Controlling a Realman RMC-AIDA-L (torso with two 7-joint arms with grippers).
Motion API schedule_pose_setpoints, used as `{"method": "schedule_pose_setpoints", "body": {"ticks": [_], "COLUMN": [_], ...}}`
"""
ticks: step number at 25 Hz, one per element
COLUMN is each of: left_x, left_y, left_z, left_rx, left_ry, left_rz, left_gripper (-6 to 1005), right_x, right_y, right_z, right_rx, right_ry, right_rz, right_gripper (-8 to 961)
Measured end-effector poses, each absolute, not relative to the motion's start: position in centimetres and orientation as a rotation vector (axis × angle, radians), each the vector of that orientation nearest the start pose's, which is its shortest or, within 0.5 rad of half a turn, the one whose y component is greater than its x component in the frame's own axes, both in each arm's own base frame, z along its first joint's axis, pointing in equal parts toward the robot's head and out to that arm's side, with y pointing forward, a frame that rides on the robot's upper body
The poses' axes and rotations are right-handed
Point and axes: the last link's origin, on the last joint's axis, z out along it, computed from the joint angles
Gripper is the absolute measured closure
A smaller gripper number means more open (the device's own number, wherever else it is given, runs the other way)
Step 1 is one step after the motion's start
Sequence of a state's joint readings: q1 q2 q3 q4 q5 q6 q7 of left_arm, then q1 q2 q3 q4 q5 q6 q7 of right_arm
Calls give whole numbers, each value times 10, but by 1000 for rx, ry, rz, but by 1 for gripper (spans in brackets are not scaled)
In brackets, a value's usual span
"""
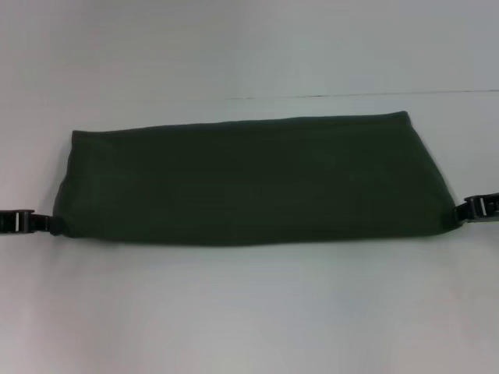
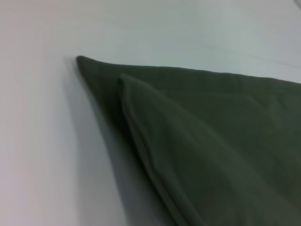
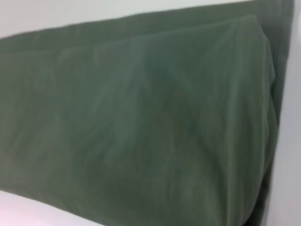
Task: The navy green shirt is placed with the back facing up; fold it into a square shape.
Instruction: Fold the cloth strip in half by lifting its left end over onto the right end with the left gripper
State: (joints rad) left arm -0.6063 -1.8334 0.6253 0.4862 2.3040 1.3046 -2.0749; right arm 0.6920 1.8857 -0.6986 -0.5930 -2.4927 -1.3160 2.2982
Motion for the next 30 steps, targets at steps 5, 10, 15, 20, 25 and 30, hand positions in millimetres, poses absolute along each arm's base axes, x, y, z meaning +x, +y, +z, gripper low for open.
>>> {"method": "schedule_pose_setpoints", "body": {"ticks": [5, 10, 15, 20, 25, 30], "left_x": [-341, -342, -341, -340, -338, -337], "left_y": [357, 344, 340, 342, 345, 347], "left_z": [77, 75, 75, 76, 79, 86], "left_rx": [-2299, -2362, -2397, -2385, -2352, -2314], "left_ry": [-1565, -1604, -1614, -1622, -1647, -1673], "left_rz": [-274, -215, -190, -192, -197, -220], "left_gripper": [978, 977, 975, 976, 955, 838], "right_x": [324, 332, 337, 336, 335, 331], "right_y": [367, 348, 335, 335, 339, 343], "right_z": [66, 67, 70, 71, 78, 86], "right_rx": [-2245, -2259, -2263, -2268, -2253, -2254], "right_ry": [1619, 1676, 1722, 1719, 1726, 1729], "right_rz": [69, 108, 149, 161, 175, 184], "right_gripper": [889, 873, 856, 839, 823, 806]}}
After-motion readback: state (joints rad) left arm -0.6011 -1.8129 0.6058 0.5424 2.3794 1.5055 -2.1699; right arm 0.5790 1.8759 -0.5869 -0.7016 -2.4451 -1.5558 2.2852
